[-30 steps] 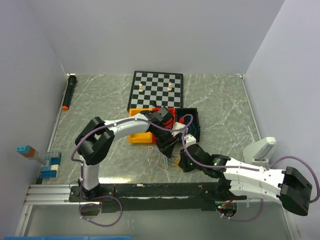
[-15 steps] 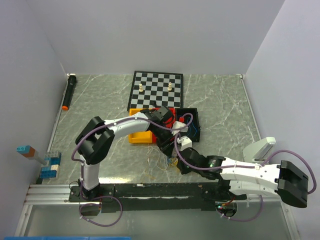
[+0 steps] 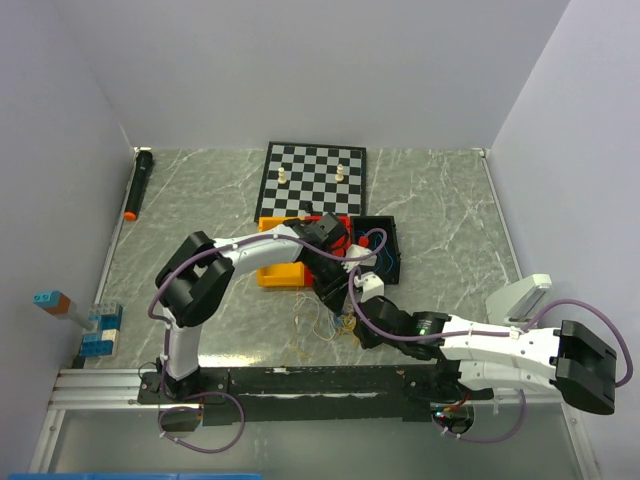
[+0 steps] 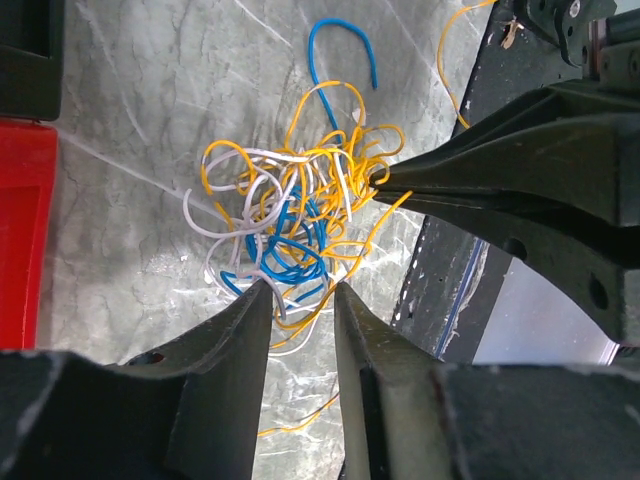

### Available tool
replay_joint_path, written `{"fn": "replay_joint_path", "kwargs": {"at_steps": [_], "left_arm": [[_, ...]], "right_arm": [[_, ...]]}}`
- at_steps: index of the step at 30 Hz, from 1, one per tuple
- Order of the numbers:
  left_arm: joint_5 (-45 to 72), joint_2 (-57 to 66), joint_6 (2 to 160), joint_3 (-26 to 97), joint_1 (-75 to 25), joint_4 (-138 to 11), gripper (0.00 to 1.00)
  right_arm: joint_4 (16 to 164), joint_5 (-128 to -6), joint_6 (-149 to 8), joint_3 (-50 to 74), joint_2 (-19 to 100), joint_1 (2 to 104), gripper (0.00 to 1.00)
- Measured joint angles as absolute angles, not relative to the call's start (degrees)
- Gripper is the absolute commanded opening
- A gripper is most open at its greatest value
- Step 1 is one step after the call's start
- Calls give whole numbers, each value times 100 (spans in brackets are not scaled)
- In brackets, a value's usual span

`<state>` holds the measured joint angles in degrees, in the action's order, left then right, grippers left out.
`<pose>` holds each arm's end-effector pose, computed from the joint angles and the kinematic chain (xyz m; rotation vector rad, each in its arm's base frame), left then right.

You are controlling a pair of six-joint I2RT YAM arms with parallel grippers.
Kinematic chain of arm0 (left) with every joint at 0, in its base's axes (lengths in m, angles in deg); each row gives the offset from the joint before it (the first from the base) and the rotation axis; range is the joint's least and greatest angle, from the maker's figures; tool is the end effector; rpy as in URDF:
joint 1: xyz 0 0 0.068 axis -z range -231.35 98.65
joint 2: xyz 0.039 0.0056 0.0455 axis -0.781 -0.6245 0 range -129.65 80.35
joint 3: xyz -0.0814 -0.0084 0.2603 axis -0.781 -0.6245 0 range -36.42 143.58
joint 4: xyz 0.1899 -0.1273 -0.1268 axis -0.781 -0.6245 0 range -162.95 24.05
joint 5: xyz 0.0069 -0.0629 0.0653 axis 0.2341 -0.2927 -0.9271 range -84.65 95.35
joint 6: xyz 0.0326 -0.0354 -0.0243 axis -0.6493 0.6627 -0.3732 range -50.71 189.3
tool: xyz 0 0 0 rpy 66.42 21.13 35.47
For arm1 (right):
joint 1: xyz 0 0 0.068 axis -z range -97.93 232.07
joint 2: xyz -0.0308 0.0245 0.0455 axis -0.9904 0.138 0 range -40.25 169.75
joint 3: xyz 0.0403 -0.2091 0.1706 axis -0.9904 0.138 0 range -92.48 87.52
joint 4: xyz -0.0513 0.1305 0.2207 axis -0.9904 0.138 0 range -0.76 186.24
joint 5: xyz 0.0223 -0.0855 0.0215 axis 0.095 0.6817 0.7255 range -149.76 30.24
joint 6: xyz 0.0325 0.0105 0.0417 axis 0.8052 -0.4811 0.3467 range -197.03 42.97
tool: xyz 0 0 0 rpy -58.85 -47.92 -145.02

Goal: Untangle the cables

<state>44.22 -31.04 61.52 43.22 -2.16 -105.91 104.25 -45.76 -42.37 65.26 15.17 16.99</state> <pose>0.2368 -0.3082 0.1848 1.5178 2.4544 -1.1150 0.0838 0.1601 0.1663 -0.5301 2.3870 0.5204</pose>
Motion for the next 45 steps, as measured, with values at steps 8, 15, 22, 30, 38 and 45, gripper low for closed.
{"fn": "replay_joint_path", "kwargs": {"at_steps": [8, 15, 22, 30, 38, 45], "left_arm": [[4531, -3222, 6314, 4573, -271, -10609, 46], [4658, -3231, 6419, 4654, -345, -10613, 38], [4555, -3231, 6391, 4593, -310, -10606, 33], [4317, -3231, 6399, 4558, -258, -10591, 32], [4077, -3231, 6391, 4556, -251, -10587, 45], [3930, -3231, 6345, 4494, -238, -10582, 35]], "right_arm": [[10416, -4550, -4237, 6524, 1580, 1566, 0], [10385, -4512, -4235, 6524, 1611, 1544, 0], [10381, -4456, -4220, 6524, 1611, 1544, 0], [10381, -4429, -4216, 6524, 1611, 1507, 0], [10379, -4427, -4216, 6524, 1611, 1507, 0], [10379, -4410, -4216, 6524, 1611, 1507, 0]]}}
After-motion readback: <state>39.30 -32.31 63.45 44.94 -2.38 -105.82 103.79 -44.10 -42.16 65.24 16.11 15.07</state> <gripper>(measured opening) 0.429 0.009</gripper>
